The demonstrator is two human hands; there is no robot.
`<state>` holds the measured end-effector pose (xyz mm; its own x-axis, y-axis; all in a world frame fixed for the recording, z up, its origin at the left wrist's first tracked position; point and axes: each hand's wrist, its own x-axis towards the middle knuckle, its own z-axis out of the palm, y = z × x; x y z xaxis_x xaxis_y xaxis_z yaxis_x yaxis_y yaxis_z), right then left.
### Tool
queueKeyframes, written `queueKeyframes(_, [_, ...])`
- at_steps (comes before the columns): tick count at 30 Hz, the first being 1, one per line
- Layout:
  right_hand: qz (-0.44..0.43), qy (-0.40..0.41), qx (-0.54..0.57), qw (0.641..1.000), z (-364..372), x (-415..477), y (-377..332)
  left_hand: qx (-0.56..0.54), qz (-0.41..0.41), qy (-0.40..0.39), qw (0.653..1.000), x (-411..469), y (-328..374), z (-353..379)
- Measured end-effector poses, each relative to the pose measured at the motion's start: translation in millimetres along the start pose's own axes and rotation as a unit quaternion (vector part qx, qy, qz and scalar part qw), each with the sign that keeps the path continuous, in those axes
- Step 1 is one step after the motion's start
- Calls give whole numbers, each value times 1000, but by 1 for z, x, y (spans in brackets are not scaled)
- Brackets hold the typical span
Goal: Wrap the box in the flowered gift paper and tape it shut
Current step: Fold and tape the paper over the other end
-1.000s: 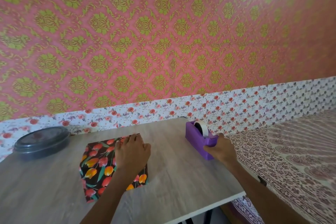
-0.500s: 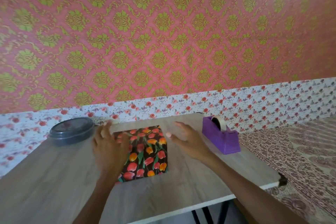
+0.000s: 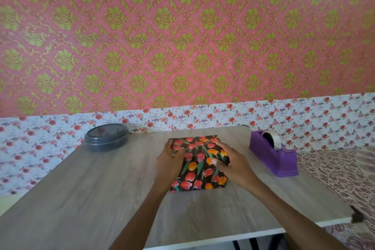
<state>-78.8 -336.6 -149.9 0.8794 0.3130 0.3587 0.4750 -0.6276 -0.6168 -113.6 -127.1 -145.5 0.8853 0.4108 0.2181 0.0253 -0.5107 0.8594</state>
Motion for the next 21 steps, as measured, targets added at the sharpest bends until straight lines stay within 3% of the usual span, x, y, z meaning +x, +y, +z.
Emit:
queueKeyframes(5, [18,-20,-44,999,-9,3,-2,-61,-16,7,998,1,2,4])
queueKeyframes(8, [-38,46,-70,996,-9,14,-31,-105,5,70,992,8,-3,-14])
queueKeyframes(11, [-80,29,-40,996,7,32,-76,-95,31,106,989,25,-18,-45])
queueKeyframes(15, [-95,-27,-91,991,56,75,-124,70,42,68,994,55,-69,-96])
queueKeyframes(18, [-117,-93,-141,979,109,115,-158,269,4,-2,963,75,-130,-142])
queueKeyframes(21, [-162,-111,-228,954,160,149,-191,333,-52,-56,940,94,-175,-188])
